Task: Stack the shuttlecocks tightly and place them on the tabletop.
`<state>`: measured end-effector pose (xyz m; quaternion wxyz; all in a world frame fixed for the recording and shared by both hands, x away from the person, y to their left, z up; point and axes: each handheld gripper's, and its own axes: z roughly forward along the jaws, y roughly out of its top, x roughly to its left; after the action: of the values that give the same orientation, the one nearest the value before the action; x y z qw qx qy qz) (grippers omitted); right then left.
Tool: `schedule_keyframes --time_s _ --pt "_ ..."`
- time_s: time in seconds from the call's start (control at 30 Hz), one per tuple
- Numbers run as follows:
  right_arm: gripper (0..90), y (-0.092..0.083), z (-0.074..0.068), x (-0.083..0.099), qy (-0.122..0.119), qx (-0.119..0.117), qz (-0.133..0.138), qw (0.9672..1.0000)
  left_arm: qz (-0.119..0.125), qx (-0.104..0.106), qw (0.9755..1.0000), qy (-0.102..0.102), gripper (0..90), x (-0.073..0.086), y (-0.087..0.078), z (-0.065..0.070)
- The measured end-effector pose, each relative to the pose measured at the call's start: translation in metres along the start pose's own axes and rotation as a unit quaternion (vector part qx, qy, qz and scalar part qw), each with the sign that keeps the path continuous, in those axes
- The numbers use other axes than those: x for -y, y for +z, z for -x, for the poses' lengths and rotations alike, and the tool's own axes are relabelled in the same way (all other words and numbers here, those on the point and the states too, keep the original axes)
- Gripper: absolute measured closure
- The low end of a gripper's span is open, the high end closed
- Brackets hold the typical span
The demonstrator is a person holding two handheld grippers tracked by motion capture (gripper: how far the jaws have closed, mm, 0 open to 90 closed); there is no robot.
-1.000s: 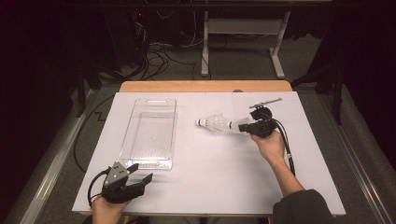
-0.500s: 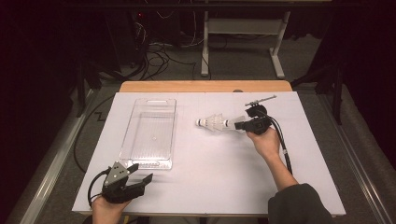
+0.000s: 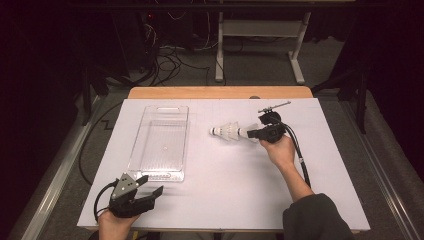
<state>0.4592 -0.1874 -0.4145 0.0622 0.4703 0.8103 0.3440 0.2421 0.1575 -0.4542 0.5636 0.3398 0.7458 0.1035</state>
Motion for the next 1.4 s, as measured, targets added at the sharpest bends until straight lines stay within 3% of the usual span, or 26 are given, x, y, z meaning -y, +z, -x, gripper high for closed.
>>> schedule_keyframes --time_s 1.4 --pt "90.0 0.023 -0.008 -0.011 -0.009 -0.044 0.005 0.9990 0.000 0.001 1.0000 -0.001 35.4 -0.001 -0.001 0.000"
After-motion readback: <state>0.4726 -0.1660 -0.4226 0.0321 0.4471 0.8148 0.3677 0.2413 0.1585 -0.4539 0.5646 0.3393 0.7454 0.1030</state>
